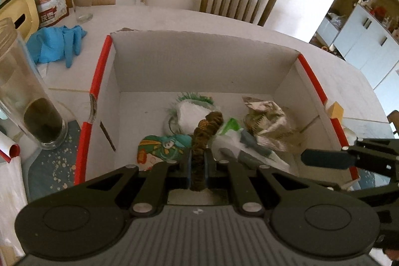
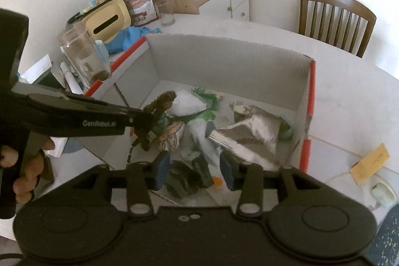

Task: Organize objects
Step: 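Open the left tool to drop the bracelet while the right tool releases the grey bag in the box, then move both tools back toward the yellow box and grey stone on the table, then grasp the yellow product box with the left tool while the right tool grasps the pale grey stone, then carry the yellow box with the left tool while the right tool carries the stone into the box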

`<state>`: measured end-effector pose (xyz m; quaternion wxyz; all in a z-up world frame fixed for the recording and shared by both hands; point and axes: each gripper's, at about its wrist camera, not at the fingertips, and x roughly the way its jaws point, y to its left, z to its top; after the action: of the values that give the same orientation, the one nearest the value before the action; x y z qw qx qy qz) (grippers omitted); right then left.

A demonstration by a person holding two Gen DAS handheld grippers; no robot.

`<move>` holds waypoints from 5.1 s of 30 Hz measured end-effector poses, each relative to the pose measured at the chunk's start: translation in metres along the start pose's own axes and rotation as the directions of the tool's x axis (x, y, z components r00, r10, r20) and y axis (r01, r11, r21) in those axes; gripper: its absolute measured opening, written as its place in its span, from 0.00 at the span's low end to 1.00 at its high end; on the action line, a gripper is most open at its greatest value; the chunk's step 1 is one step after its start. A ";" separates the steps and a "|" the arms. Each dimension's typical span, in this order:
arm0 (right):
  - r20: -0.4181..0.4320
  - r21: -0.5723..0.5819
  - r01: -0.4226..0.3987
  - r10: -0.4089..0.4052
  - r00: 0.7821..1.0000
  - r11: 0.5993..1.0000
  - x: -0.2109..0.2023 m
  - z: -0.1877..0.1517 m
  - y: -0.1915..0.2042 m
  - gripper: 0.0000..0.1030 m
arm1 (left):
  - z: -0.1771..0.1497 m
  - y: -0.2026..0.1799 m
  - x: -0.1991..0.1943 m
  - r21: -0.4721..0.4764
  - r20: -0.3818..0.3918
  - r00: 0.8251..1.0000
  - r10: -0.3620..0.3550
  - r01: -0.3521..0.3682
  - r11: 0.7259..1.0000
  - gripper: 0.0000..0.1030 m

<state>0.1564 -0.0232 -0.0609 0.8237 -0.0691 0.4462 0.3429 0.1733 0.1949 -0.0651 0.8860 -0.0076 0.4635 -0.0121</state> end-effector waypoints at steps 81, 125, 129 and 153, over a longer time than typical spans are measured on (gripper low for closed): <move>0.280 0.343 0.273 -0.375 0.884 0.899 -0.223 -0.121 -0.263 0.98 | -0.009 -0.279 0.013 0.252 0.189 0.980 -0.062 0.013 0.968 0.99; 0.116 -0.037 0.111 -0.106 0.988 0.993 -0.023 -0.106 -0.254 0.60 | 0.018 -0.307 0.164 0.213 0.101 0.994 -0.027 0.005 0.977 0.67; 0.121 -0.049 0.112 -0.105 0.987 0.992 -0.025 -0.108 -0.251 0.49 | 0.017 -0.310 0.163 0.217 0.098 0.994 -0.042 0.020 0.976 0.56; 0.096 0.053 0.176 -0.180 0.979 0.983 -0.058 -0.127 -0.239 0.13 | 0.017 -0.310 0.114 0.200 0.093 0.995 -0.039 0.020 0.980 0.29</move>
<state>0.1974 -0.2861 -0.1365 0.8738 -0.0730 0.4039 0.2609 0.2477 -0.1183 -0.1414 0.9035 0.0734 0.4163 -0.0711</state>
